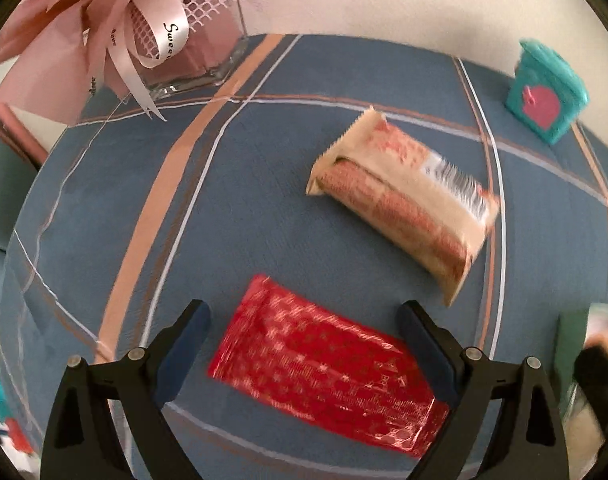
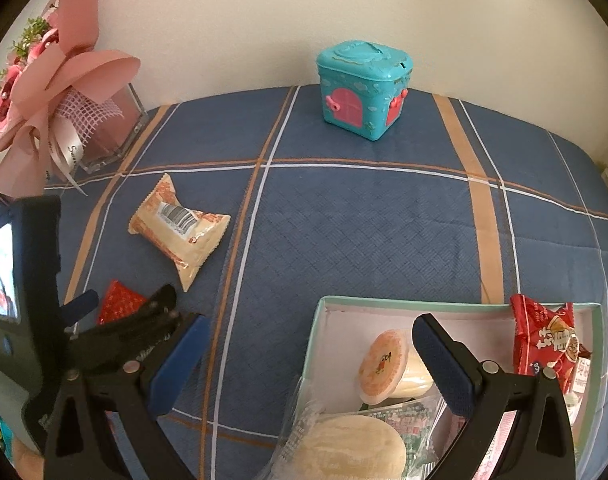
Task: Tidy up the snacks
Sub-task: 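Move the left tool to the long red bar while the right approaches the tan bread packet, then grasp the long red bar with the left tool while the right grasps the tan bread packet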
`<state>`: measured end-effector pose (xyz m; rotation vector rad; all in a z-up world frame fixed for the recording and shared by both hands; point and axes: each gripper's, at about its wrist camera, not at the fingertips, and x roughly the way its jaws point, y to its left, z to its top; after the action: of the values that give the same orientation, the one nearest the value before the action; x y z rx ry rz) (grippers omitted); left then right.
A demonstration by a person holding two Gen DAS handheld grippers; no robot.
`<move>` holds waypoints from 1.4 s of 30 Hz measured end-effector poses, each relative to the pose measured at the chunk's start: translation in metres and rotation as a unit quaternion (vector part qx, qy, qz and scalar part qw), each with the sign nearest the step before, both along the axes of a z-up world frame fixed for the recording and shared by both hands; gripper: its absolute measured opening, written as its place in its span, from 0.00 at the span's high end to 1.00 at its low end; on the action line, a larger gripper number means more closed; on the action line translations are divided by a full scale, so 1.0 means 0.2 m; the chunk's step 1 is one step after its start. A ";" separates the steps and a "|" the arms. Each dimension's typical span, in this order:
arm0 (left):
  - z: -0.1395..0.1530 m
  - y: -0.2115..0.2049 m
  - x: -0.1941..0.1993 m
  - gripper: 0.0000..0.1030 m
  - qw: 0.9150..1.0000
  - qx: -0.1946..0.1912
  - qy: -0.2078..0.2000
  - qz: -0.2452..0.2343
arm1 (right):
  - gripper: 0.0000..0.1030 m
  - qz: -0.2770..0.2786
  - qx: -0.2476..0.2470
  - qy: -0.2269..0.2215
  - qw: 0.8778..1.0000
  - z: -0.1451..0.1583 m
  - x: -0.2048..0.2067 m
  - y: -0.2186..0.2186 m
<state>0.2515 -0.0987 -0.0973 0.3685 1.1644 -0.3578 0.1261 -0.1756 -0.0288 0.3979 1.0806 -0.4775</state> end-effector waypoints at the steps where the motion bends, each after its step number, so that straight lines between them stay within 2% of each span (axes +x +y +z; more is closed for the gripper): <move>1: 0.01 0.03 -0.03 0.07 1.000 0.006 0.003 -0.005 | 0.00 0.000 0.000 0.000 1.000 0.00 0.00 0.00; 4: 0.03 0.09 -0.03 0.07 1.000 0.013 0.026 -0.009 | 0.00 0.001 0.000 -0.001 1.000 0.02 -0.01 0.00; 14: 0.03 0.27 -0.07 0.07 0.996 0.014 0.081 0.033 | 0.00 0.008 -0.006 0.001 1.000 0.06 -0.01 0.04; 19: 0.03 0.36 -0.10 0.08 0.992 -0.015 0.109 0.066 | 0.00 0.022 -0.010 0.004 1.000 0.05 0.01 0.09; 21: 0.03 0.38 -0.12 0.09 0.992 -0.018 0.107 0.064 | 0.00 0.027 -0.010 0.003 1.000 0.05 0.02 0.10; 28: 0.08 0.42 -0.10 0.34 0.994 -0.028 0.095 0.050 | 0.00 0.033 -0.006 -0.015 0.999 0.01 0.08 0.13; 31: 0.11 0.42 -0.11 0.39 0.994 -0.032 0.090 0.046 | 0.00 0.034 0.001 -0.023 0.999 -0.01 0.10 0.15; 35: 0.13 0.43 -0.05 0.45 0.995 -0.043 0.084 0.045 | 0.00 0.041 0.002 -0.025 0.999 -0.02 0.14 0.18; 42: 0.17 0.48 0.01 0.48 0.994 -0.076 0.061 0.052 | 0.00 0.076 -0.019 -0.012 0.997 0.00 0.30 0.22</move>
<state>0.2537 -0.0023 -0.0630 0.1535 1.2627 -0.3789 0.1852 -0.1309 -0.0297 0.2852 1.0677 -0.3561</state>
